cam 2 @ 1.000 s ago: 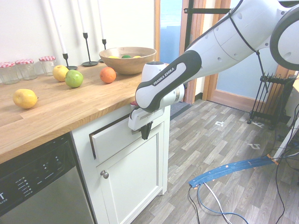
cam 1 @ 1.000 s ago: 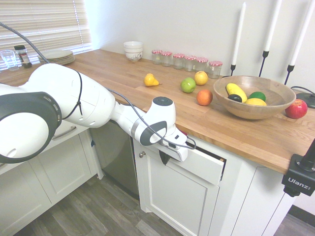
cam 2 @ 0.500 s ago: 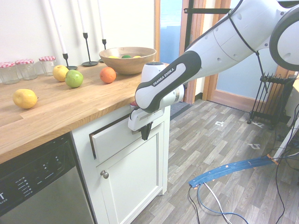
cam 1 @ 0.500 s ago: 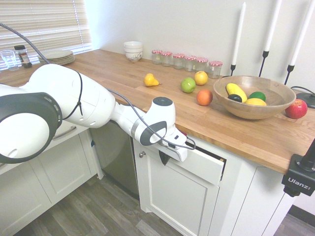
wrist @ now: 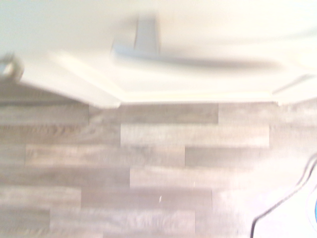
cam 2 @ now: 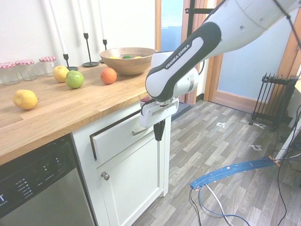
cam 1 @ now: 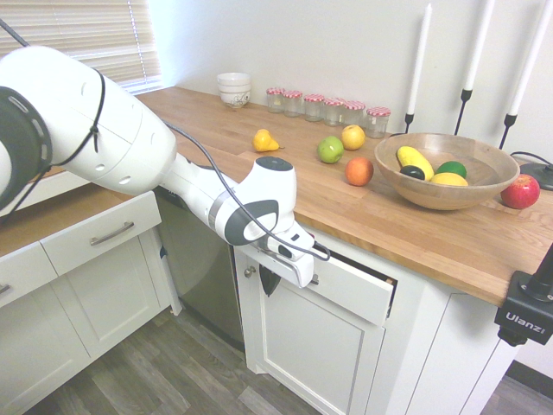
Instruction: Close the drawer
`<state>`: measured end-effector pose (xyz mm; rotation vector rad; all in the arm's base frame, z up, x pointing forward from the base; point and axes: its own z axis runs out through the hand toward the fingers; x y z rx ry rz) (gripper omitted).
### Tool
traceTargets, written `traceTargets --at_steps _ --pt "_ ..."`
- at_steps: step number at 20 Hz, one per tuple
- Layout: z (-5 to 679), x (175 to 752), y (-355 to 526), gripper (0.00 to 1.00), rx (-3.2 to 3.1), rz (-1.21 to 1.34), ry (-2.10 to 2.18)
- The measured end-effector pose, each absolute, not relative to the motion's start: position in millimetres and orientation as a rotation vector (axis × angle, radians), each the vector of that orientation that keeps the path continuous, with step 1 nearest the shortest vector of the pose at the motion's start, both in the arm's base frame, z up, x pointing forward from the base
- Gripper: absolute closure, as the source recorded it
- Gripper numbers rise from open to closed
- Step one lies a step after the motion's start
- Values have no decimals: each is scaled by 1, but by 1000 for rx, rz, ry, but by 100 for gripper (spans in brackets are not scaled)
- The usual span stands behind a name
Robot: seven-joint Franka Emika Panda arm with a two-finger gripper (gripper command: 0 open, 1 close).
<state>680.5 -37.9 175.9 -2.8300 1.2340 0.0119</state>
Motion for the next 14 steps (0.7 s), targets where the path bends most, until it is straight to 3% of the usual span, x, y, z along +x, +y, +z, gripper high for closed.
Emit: traceTargets --at_steps 14 --pt "240 532 -46 0 -2891 127 1241"
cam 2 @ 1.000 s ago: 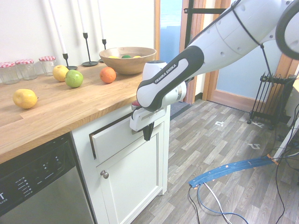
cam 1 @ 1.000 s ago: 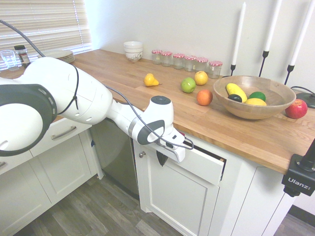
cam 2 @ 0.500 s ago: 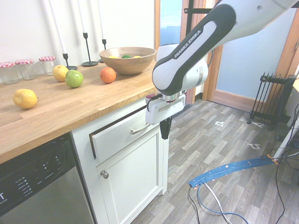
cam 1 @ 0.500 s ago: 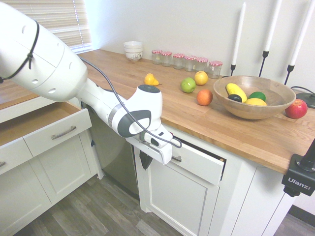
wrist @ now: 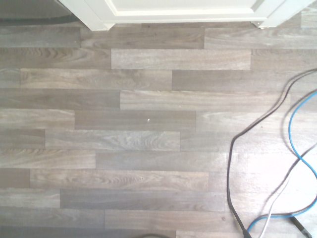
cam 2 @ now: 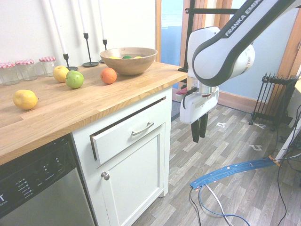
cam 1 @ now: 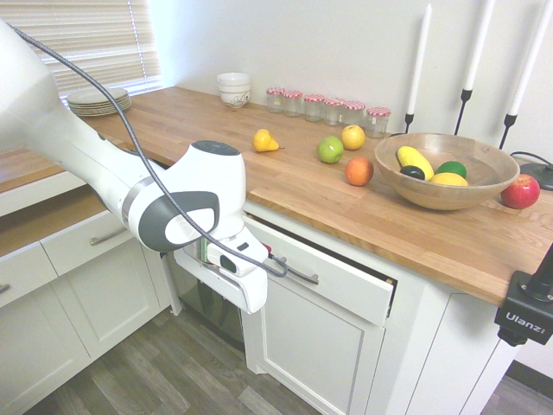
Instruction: Close the drawer
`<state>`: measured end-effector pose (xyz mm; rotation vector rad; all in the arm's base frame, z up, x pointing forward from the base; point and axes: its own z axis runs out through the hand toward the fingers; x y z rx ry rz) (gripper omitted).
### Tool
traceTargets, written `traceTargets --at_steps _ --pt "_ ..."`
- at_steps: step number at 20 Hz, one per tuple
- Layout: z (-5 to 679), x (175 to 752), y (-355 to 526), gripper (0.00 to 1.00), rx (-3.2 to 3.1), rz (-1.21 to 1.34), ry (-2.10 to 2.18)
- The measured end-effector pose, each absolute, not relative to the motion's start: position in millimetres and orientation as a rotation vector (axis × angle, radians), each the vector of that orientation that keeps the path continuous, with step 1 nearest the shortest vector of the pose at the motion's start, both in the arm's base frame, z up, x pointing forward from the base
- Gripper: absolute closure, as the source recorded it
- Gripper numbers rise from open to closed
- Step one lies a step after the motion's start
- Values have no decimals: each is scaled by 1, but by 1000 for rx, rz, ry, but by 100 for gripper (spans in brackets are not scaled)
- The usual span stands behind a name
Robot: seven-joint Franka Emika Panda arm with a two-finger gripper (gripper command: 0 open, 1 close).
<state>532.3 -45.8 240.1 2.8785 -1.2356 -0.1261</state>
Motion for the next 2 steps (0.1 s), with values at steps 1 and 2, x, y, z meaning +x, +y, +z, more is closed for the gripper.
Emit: traceTargets --at_steps 1,2 --pt "243 529 -46 0 2880 -123 -1237" --pt "244 527 -46 0 2881 -122 -1238"
